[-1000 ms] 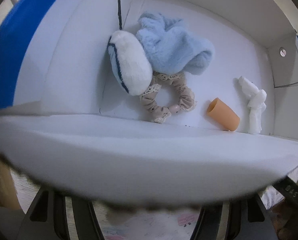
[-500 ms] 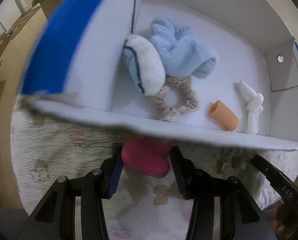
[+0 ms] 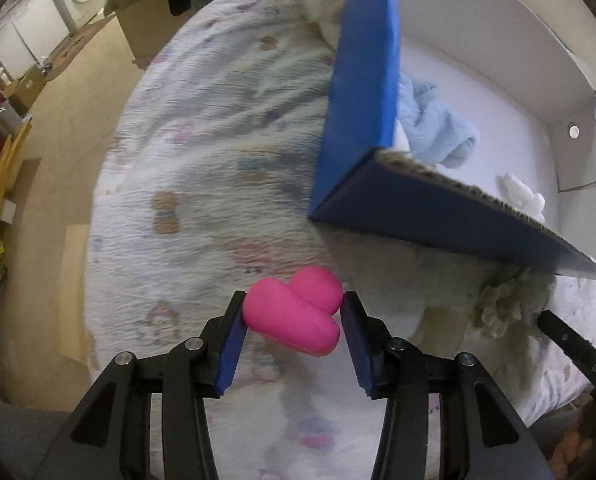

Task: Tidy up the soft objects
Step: 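Lift the bag and pink plush and carry both over the box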

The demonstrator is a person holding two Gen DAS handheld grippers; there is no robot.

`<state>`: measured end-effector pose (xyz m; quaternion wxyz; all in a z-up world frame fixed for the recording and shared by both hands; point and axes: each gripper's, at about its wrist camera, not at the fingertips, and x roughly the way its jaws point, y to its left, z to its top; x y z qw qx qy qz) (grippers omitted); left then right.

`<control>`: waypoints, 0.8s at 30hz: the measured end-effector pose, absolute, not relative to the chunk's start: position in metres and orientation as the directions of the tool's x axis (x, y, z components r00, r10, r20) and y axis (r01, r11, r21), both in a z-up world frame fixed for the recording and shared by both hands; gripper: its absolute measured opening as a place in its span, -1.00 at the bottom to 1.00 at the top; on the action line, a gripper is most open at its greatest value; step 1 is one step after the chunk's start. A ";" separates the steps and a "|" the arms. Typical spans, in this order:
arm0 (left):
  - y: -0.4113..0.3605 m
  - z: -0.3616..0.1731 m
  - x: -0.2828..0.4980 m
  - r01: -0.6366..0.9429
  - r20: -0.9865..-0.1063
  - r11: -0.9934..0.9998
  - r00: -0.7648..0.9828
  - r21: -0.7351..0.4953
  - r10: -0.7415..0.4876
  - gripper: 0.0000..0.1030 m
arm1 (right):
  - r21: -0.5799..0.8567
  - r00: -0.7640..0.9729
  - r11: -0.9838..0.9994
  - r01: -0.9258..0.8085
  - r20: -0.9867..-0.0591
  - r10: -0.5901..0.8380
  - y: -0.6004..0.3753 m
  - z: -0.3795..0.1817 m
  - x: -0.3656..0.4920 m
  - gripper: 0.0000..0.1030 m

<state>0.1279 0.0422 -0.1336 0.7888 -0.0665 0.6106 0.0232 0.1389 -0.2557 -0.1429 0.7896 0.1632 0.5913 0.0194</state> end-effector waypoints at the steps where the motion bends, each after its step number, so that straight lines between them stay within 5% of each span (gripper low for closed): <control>1: 0.043 -0.133 0.128 -0.119 -0.966 0.990 0.256 -0.074 -0.041 -0.16 | 0.284 0.303 0.946 0.158 -0.926 0.227 -0.253 -0.139 0.134 -0.21; 24: 0.037 -0.050 0.079 -0.155 -0.848 0.988 0.521 0.017 0.096 -0.16 | 0.313 0.401 0.949 -0.040 -0.865 0.302 -0.228 -0.081 0.083 -0.21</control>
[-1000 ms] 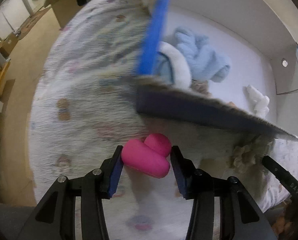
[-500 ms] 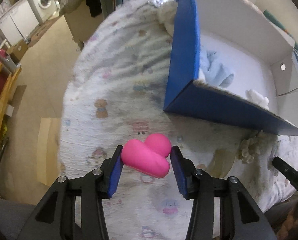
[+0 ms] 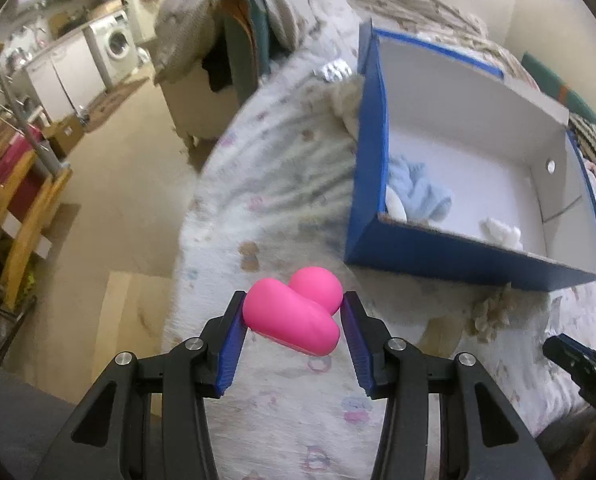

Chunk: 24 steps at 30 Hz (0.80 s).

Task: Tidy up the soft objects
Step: 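Lift the bag and pink plush and carry both over the box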

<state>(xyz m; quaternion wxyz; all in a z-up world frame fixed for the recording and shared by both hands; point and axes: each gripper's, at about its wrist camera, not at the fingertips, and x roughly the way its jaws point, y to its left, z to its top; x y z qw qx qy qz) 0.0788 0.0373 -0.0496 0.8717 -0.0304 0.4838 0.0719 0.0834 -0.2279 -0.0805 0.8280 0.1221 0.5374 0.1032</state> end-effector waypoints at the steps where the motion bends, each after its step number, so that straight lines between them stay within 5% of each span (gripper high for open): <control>1: 0.037 -0.049 0.080 -0.155 -0.840 0.988 0.533 0.023 0.102 -0.16 | 0.315 0.413 0.947 -0.058 -0.856 0.310 -0.226 -0.076 0.082 -0.21; 24: -0.011 0.002 0.116 -0.059 -0.760 0.998 0.646 0.034 0.064 -0.16 | 0.366 0.642 0.927 -0.079 -0.693 0.328 -0.244 -0.019 0.099 -0.21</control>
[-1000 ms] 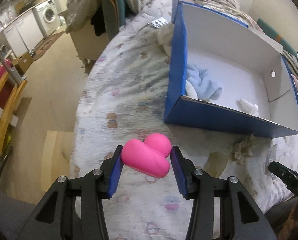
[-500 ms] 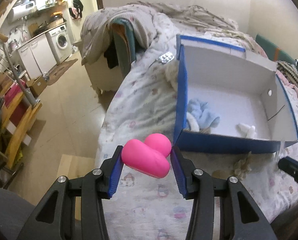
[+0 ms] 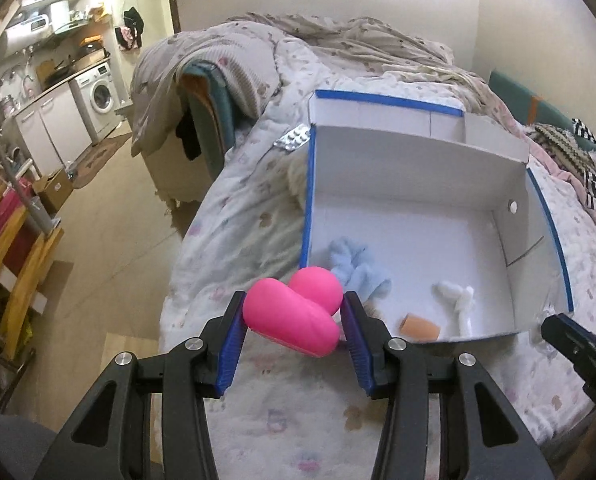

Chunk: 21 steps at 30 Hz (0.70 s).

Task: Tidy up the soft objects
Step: 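Lift the bag and pink plush and carry both over the box, then open the right tool to drop the bag while the left tool drops the pink plush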

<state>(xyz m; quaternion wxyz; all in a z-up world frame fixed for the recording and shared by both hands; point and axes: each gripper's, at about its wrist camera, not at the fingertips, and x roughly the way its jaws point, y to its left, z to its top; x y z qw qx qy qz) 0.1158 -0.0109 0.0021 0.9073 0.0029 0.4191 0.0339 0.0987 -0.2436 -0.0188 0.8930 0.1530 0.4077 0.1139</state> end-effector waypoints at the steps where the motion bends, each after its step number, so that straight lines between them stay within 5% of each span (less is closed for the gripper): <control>1: -0.014 0.003 0.120 -0.055 -0.759 0.998 0.648 0.039 0.065 -0.16 | 0.368 0.645 0.927 -0.075 -0.691 0.327 -0.245 -0.019 0.100 -0.21; 21: -0.055 -0.003 0.185 0.015 -0.779 0.996 0.624 0.085 0.057 -0.16 | 0.339 0.664 0.941 -0.023 -0.698 0.268 -0.275 -0.024 0.177 -0.21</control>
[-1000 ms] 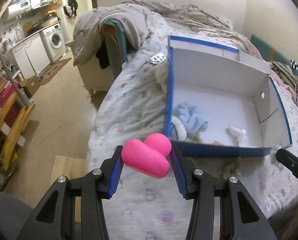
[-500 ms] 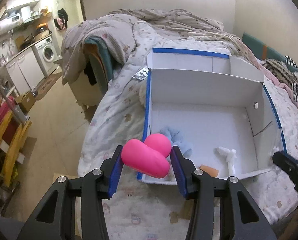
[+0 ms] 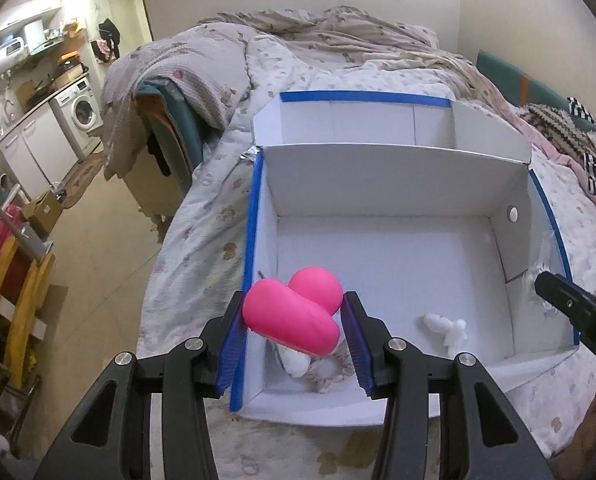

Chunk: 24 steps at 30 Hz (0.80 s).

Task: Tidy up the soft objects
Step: 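Open the right tool to drop the bag while the left tool drops the pink plush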

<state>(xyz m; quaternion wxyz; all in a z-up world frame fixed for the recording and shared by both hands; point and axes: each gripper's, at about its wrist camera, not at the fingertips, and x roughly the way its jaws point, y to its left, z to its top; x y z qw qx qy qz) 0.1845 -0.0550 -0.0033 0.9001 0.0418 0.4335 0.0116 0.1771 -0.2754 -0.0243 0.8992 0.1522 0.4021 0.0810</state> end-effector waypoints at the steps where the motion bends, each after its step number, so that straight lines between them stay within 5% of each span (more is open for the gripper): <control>1: -0.057 -0.005 0.187 0.019 -0.781 0.996 0.622 0.091 0.060 -0.16 | 0.337 0.663 0.941 -0.023 -0.699 0.267 -0.276 -0.025 0.180 -0.21; 24: -0.095 -0.072 0.239 0.068 -0.857 0.974 0.491 0.215 0.155 -0.16 | 0.328 0.448 0.944 0.037 -0.850 0.277 -0.267 -0.078 0.215 -0.21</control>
